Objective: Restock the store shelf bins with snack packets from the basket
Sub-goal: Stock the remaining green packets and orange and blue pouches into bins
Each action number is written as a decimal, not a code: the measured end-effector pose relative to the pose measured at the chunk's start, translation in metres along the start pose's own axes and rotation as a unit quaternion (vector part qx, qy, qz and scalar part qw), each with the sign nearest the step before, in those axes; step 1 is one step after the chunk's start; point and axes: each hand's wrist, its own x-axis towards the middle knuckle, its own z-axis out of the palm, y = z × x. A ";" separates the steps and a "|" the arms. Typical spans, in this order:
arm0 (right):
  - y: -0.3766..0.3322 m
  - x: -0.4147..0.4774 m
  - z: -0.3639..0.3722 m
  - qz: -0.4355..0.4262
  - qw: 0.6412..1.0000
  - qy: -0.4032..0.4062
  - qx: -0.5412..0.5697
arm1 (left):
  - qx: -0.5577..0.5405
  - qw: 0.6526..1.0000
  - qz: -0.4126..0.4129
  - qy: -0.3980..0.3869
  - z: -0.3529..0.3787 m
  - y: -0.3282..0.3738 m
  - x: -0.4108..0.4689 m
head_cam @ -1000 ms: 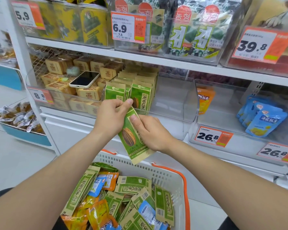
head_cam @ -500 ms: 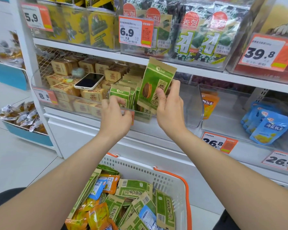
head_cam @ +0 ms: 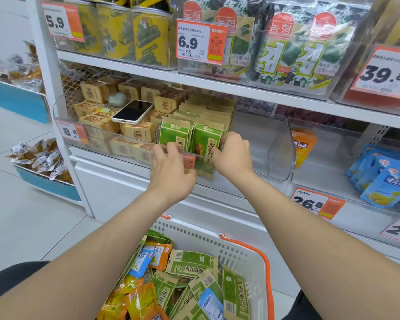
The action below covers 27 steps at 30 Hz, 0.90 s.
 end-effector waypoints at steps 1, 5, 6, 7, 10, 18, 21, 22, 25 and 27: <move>0.000 0.002 0.000 0.002 1.000 -0.007 -0.001 | -0.001 1.000 0.005 -0.002 -0.001 -0.001 0.000; 0.000 0.003 -0.005 0.017 0.998 -0.033 -0.052 | 0.044 0.998 0.033 0.010 -0.004 -0.006 0.000; 0.001 0.002 -0.008 0.018 0.997 -0.032 -0.073 | 0.071 0.997 0.038 0.011 -0.005 -0.007 0.000; 0.001 0.000 -0.011 0.018 0.995 -0.028 -0.089 | 0.096 0.994 0.043 0.010 -0.005 -0.008 0.000; 0.000 -0.006 -0.022 -0.006 0.992 0.005 -0.128 | 0.140 0.989 0.054 -0.010 -0.008 -0.009 -0.002; -0.029 -0.040 -0.017 -0.259 0.957 -0.020 -0.128 | 0.287 0.946 0.034 -0.148 -0.015 -0.017 -0.006; -0.029 -0.053 0.002 -0.287 0.929 -0.153 -0.177 | 0.351 0.896 0.001 -0.273 -0.019 -0.030 -0.005; -0.026 -0.055 0.010 -0.291 0.912 -0.206 -0.204 | 0.368 0.876 -0.010 -0.312 -0.020 -0.035 -0.005; -0.008 -0.062 0.039 -0.278 0.845 -0.369 -0.270 | 0.407 0.824 -0.043 -0.392 -0.021 -0.048 -0.009; 0.006 -0.070 0.061 -0.280 0.794 -0.440 -0.312 | 0.424 0.807 -0.057 -0.406 -0.020 -0.054 -0.010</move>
